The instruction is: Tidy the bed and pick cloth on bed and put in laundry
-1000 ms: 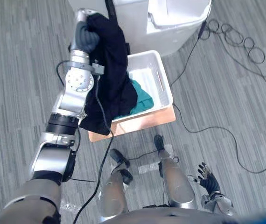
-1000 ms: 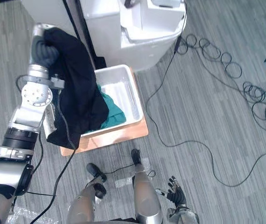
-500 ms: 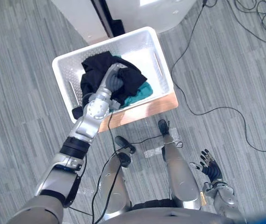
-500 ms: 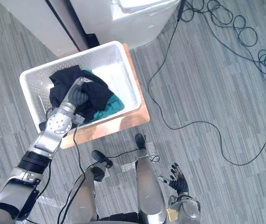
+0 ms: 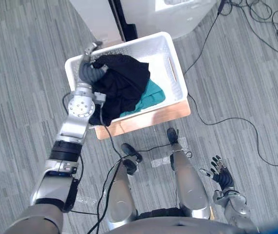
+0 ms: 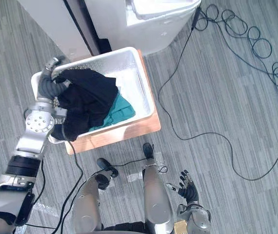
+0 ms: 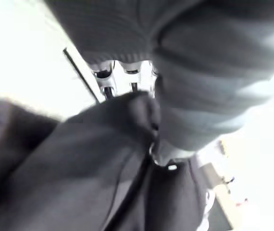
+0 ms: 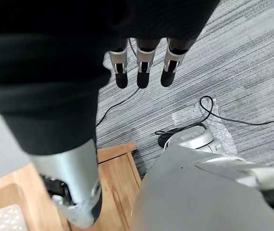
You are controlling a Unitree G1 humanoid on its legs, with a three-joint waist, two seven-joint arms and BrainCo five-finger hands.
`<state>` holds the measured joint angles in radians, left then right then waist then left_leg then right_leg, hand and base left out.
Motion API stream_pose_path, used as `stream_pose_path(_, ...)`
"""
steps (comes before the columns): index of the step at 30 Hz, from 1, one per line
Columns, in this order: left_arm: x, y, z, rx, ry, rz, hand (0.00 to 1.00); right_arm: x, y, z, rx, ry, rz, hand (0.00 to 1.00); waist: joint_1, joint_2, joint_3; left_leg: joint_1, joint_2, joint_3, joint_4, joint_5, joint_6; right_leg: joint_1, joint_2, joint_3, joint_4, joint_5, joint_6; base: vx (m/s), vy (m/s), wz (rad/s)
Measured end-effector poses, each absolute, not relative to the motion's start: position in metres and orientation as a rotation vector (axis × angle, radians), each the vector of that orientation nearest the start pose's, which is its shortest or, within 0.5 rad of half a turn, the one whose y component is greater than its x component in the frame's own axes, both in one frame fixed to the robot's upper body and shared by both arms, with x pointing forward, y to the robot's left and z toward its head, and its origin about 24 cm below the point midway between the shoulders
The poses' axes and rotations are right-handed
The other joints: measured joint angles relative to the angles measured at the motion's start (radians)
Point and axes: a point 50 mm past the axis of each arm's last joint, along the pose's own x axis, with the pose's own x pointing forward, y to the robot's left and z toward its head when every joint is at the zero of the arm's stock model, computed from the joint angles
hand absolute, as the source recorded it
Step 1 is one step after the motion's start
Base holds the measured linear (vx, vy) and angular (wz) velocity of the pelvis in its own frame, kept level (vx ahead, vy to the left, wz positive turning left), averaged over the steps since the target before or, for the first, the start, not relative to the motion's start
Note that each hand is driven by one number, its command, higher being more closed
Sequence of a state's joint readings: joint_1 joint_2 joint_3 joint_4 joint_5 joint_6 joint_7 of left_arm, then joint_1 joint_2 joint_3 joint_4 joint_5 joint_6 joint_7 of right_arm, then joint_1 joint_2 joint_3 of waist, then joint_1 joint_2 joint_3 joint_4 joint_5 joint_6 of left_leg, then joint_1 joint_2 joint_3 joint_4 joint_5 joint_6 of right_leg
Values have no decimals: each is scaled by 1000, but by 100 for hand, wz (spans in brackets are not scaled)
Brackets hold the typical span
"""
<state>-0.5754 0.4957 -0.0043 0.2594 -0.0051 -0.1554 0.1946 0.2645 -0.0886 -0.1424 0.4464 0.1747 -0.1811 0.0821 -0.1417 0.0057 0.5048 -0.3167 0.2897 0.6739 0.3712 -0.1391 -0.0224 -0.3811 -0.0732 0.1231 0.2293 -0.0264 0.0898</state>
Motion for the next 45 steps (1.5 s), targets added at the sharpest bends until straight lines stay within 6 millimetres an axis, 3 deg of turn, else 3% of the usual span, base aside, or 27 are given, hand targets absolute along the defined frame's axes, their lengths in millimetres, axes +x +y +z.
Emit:
stream_pose_path(5, 332, 230, 205, 373, -578, 191, 0, 141, -216, -88, 103, 516, -206, 0, 4, -2, -2, 32, 4, 4, 1, -9, -2, 33, 1, -3, -5, -4, -2, 42, -8, -1)
stream_pose_path(10, 313, 224, 207, 346, -647, 105, 0, 135, -216, -92, 106, 550, -209, 0, 19, -2, -19, 85, 10, 6, -5, -27, -9, 92, 4, -11, -24, -6, -4, 49, 4, 0)
stream_pose_path(14, 295, 237, 186, 279, -596, 120, 0, 116, -213, -105, 123, 643, -226, 0, 24, -3, -127, 124, 5, 4, -31, -32, -23, 152, 3, -25, -67, -6, -4, 95, 12, 5)
stream_pose_path(18, 266, 266, 163, 102, -537, 200, 0, 72, -211, -128, 162, 823, -286, 0, 28, 2, -254, 238, -44, -13, -140, 15, -38, 258, -10, -55, -112, -15, -15, 138, 18, 18)
stream_pose_path(19, 264, 267, 162, 91, -533, 204, 0, 70, -211, -129, 167, 829, -293, 0, 28, 2, -261, 246, -47, -15, -147, 18, -38, 265, -10, -57, -114, -15, -16, 136, 13, 26)
stream_pose_path(26, 216, 271, 87, -197, -272, 304, 0, 38, -213, -145, 186, 965, -358, 0, 52, 0, -395, 363, -110, -57, -289, 61, -56, 383, -34, -94, -150, -57, -18, 50, -7, 22)
stream_pose_path(27, 205, 267, 69, -247, -200, 322, 0, 35, -214, -145, 173, 975, -361, 0, 59, 8, -403, 388, -118, -62, -320, 71, -57, 405, -36, -110, -153, -58, -19, 22, -13, 21)
stream_pose_path(29, 193, 259, 50, -330, -126, 326, 0, 32, -214, -146, 173, 984, -368, 0, 68, 8, -416, 415, -128, -67, -361, 85, -56, 423, -36, -119, -154, -59, -19, 0, -12, 18)
stream_pose_path(32, 174, 246, 20, -465, 1, 347, 0, 29, -209, -148, 184, 1007, -363, 0, 87, -7, -436, 434, -134, -78, -382, 97, -63, 439, -38, -132, -154, -75, -14, -18, -34, 12)
stream_pose_path(34, 157, 232, -15, -538, 153, 347, 0, 25, -204, -150, 198, 1027, -364, 0, 99, -16, -456, 451, -138, -82, -408, 114, -67, 452, -37, -143, -154, -86, -12, -20, -50, 13)
stream_pose_path(35, 153, 229, -24, -554, 193, 343, 0, 25, -204, -150, 198, 1029, -361, 0, 102, -16, -456, 460, -139, -82, -414, 121, -66, 458, -37, -150, -154, -88, -12, -9, -41, 8)
stream_pose_path(37, 130, 215, -67, -580, 389, 324, 0, 25, -203, -150, 184, 1031, -337, 0, 103, -18, -470, 490, -148, -93, -453, 150, -66, 467, -37, -169, -142, -105, -11, -38, -47, 15)
stream_pose_path(38, 125, 212, -74, -575, 425, 319, 0, 25, -203, -150, 179, 1033, -332, 0, 104, -15, -472, 495, -150, -94, -463, 154, -66, 468, -36, -171, -140, -108, -10, -36, -40, 19)
stream_pose_path(42, 75, 193, -120, -519, 684, 360, 0, 25, -198, -152, 195, 1038, -310, 0, 113, -24, -494, 510, -151, -110, -473, 163, -70, 476, -38, -190, -124, -132, -10, 7, -17, 11)
stream_pose_path(45, 42, 195, -142, -471, 854, 469, 0, 25, -197, -154, 209, 1046, -309, 0, 135, -24, -496, 508, -151, -114, -474, 163, -71, 476, -39, -196, -125, -135, -8, 14, -13, 5)
